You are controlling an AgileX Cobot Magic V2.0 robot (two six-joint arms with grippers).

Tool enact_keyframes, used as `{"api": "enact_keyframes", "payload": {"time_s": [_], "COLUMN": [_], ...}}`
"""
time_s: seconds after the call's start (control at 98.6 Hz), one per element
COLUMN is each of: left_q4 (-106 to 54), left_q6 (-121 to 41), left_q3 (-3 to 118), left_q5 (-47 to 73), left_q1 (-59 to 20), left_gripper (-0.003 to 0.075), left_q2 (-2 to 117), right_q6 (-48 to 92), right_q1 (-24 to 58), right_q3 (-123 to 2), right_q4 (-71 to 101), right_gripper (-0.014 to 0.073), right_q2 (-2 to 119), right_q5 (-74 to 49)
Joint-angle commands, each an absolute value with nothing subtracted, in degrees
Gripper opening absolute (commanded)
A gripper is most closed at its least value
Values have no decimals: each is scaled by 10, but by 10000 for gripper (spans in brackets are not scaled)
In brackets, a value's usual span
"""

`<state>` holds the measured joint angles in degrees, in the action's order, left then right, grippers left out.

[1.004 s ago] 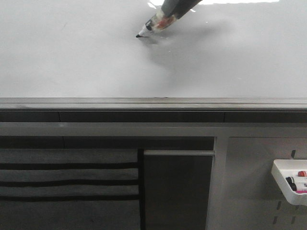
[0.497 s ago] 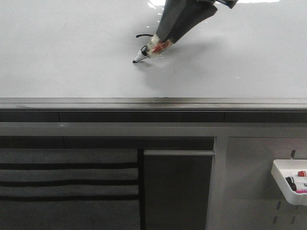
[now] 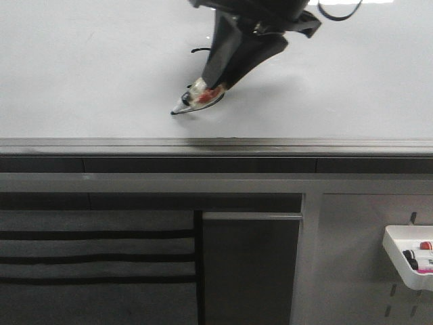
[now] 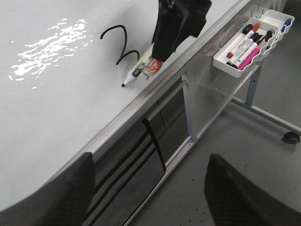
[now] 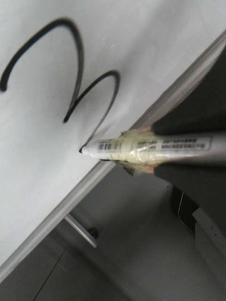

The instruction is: Write number 3 on whiteboard

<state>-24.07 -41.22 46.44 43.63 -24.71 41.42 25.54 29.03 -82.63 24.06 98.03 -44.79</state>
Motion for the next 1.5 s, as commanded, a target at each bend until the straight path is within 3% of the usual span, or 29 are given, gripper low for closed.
{"api": "enact_keyframes", "payload": {"time_s": [0.0,0.091,0.335,0.832,1.197,1.491], "left_q4": [-258,-258,-258,-260,-288,-298], "left_q6": [-405,-405,-405,-405,-414,-637], "left_q3": [480,480,480,480,478,482], "left_q5": [400,400,400,363,352,344], "left_q1": [-246,-246,-246,-246,-246,-325], "left_gripper": [463,463,463,463,463,463], "left_q2": [414,414,414,415,425,499], "right_q6": [274,342,565,820,848,848], "right_q1": [296,305,366,371,371,390], "right_q3": [-876,-856,-667,-656,-656,-656], "right_q4": [248,297,350,349,361,369], "right_gripper": [-48,-48,-48,-48,-48,-48], "right_q2": [950,900,746,727,729,729], "right_q5": [-436,-497,-388,-385,-338,-339]}}
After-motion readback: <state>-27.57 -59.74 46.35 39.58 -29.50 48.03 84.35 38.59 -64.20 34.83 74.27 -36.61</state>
